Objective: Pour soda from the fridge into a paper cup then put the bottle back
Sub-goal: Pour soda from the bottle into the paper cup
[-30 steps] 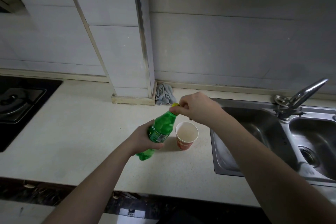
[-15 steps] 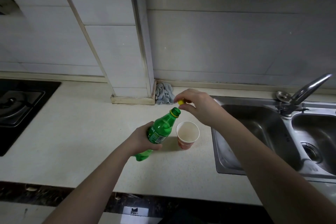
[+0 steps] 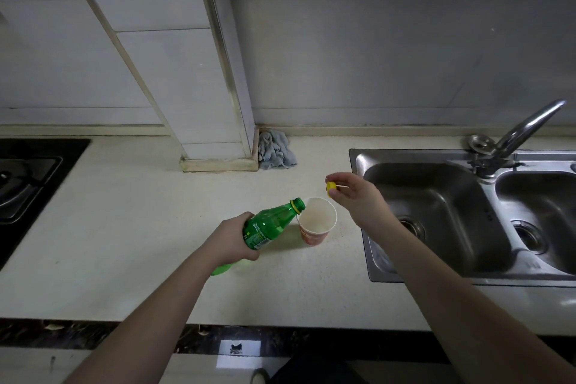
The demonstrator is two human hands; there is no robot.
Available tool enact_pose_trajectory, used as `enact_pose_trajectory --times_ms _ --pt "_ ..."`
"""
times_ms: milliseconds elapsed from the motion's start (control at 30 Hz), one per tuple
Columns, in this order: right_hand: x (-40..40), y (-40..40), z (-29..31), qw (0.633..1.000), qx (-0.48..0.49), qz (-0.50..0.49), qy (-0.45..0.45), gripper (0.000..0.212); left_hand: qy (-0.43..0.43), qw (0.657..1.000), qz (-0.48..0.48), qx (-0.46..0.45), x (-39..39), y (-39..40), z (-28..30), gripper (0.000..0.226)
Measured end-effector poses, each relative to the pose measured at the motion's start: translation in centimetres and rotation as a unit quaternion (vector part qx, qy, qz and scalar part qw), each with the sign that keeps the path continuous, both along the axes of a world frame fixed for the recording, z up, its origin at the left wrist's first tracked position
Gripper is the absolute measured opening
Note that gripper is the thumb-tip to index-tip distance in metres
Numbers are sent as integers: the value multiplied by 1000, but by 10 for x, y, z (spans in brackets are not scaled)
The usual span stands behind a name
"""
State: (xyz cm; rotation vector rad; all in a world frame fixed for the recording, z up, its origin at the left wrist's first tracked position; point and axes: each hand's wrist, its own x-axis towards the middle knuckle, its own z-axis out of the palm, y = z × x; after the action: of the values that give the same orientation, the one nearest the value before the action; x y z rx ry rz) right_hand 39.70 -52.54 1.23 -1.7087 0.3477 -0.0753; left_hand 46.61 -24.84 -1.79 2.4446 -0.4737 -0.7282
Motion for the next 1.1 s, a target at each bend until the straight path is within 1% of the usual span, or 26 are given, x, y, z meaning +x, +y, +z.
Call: enact_pose_trajectory --times_ms 200,367,600,1100 --pt "-4 -6 -21 999 1 -46 7 24 7 999 -20 37 5 -4 -4 55" --pt "-6 -9 -24 999 -2 -49 12 26 0 997 -30 74 7 -6 -4 57" --pt "-13 -10 -26 998 -33 -45 5 26 -7 992 -48 115 8 -8 2 55" --pt "-22 -6 -31 998 12 -59 -17 25 -34 985 -65 156 13 -11 6 57"
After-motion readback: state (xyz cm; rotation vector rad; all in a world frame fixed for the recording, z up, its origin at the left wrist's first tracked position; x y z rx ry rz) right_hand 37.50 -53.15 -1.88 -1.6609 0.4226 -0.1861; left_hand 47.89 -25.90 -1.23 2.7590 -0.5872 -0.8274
